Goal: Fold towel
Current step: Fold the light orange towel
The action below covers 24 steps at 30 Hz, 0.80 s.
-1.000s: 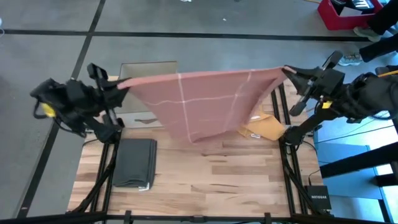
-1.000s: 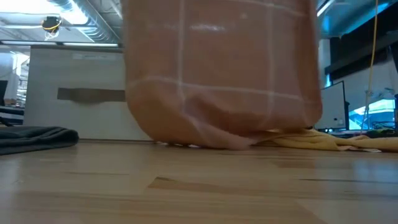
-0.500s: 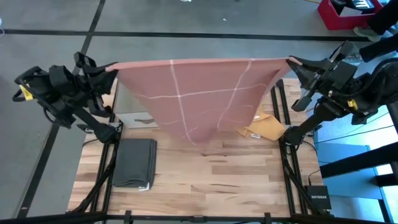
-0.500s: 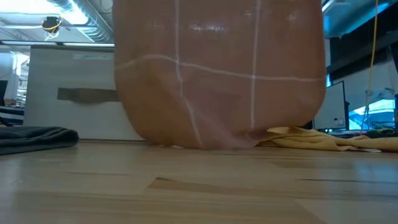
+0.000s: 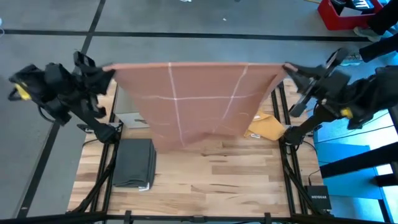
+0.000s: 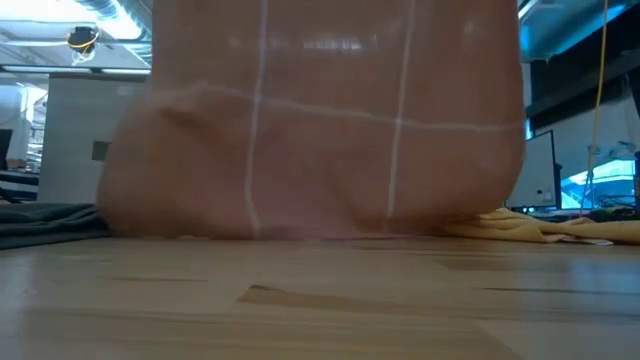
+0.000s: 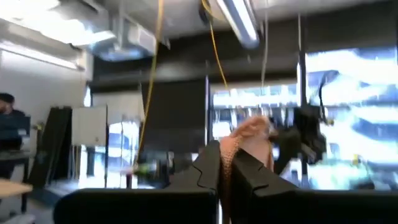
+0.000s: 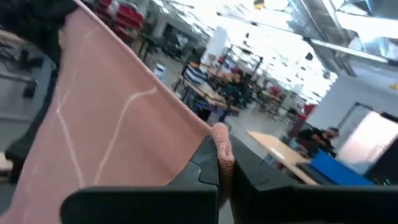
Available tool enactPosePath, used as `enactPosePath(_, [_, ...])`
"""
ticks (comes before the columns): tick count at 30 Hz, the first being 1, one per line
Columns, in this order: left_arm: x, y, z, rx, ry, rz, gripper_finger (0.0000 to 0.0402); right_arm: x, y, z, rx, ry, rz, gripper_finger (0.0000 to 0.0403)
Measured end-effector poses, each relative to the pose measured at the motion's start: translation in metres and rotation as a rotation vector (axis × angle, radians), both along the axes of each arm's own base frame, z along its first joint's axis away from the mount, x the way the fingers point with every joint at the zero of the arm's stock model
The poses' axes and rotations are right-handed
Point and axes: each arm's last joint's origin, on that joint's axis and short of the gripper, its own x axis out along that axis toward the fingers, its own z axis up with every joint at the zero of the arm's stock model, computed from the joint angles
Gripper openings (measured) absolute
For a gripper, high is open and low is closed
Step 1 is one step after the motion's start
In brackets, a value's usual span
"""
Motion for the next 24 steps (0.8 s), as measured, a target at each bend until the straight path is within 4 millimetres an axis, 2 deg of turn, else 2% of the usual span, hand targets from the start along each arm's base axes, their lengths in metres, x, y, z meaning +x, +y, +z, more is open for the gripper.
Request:
enactPosePath(4, [0.014, -0.019, -0.021, 0.041, 0.188, -0.036, 0.0003, 0.002, 0.021, -0.030, 0.035, 0.056, 0.107, 0.0010])
enactPosePath(8, [0.026, -0.044, -0.060, 0.085, 0.420, -0.031, 0.0003, 0.009, 0.046, -0.081, 0.132, 0.167, 0.222, 0.0010])
enactPosePath(13, [0.039, -0.071, -0.121, 0.015, 0.580, -0.043, 0.0003, 0.027, 0.087, -0.169, 0.233, 0.339, 0.232, 0.0010])
enactPosePath(17, [0.054, -0.096, -0.174, -0.019, 0.659, -0.037, 0.0003, 0.043, 0.113, -0.250, 0.303, 0.467, 0.257, 0.0010])
enactPosePath(21, [0.070, -0.116, -0.220, -0.017, 0.722, -0.012, 0.0003, 0.052, 0.127, -0.327, 0.381, 0.502, 0.308, 0.0017])
enactPosePath(24, [0.080, -0.127, -0.250, -0.017, 0.762, 0.012, 0.0003, 0.049, 0.125, -0.372, 0.418, 0.532, 0.342, 0.0022])
